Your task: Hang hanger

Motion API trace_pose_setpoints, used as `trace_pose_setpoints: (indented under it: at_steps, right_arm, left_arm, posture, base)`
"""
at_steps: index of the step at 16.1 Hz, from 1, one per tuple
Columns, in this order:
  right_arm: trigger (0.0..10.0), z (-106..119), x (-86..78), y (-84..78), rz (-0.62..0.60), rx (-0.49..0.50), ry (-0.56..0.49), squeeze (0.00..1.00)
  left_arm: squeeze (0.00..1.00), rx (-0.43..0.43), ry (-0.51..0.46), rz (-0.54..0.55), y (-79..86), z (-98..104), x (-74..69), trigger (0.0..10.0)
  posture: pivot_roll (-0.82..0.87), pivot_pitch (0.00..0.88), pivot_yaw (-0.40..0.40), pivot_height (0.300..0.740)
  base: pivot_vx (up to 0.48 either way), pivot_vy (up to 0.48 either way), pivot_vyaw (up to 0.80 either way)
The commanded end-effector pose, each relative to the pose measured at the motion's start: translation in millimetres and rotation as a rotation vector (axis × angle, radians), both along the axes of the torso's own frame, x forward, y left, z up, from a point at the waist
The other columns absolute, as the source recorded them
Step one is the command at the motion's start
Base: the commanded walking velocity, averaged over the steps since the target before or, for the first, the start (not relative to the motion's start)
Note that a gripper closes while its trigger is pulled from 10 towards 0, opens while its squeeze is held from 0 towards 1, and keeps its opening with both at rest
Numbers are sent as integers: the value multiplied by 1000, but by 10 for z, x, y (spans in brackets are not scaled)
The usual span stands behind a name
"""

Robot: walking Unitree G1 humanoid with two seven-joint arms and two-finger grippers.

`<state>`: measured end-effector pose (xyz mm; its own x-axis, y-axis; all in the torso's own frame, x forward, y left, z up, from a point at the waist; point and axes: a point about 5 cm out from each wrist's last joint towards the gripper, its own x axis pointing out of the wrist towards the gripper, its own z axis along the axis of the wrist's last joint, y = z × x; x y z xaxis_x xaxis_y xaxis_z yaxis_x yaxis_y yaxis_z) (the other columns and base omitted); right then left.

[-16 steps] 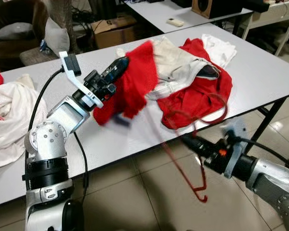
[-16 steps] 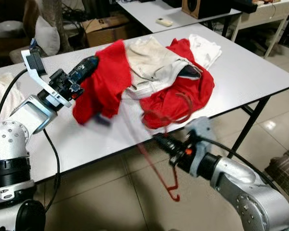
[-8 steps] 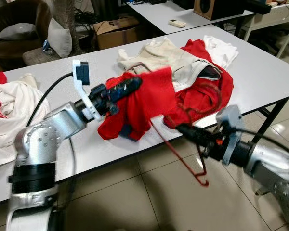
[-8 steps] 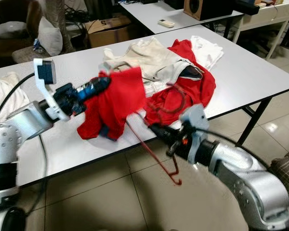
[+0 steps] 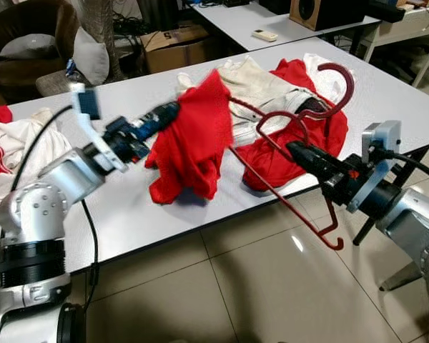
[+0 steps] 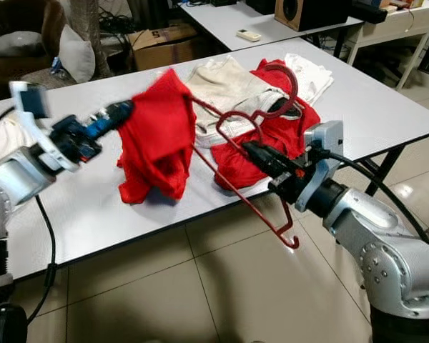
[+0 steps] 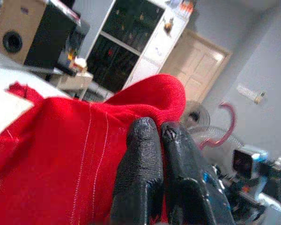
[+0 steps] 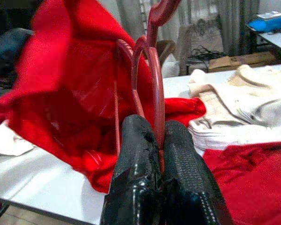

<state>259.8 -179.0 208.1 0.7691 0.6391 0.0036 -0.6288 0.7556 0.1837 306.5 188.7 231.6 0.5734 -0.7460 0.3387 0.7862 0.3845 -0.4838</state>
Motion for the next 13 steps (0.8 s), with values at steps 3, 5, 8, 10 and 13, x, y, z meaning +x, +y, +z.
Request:
trace_pose_setpoints:
  at_steps: [3, 5, 8, 10, 13]
  right_arm:
    - [10000, 31, 46, -29, -42, 23, 1, 0]
    - [10000, -111, -9, 59, 31, -20, 78, 0]
    - [10000, -266, -53, 143, 66, -73, 147, 0]
    - [10000, -294, -18, 181, 36, -72, 154, 0]
    - [10000, -166, 21, 211, 12, -13, 77, 0]
  left_arm:
    - [0, -52, -49, 13, 116, 86, -19, 0]
    - [0, -72, -52, -7, 53, 81, -4, 0]
    - [0, -85, -57, -54, -80, 93, 10, 0]
    - [0, -62, -52, -82, -162, 100, 21, 0]
    - [0, 70, -10, -60, -206, 10, 72, 0]
  posture:
    - [-180, 0, 98, 740]
    - [-176, 0, 98, 740]
    - [-172, 0, 98, 740]
    - [-172, 0, 98, 740]
    - [-173, 0, 116, 740]
  base:
    - [0, 0, 0]
    - [0, 0, 0]
    - [0, 0, 0]
    - [0, 0, 0]
    - [0, 0, 0]
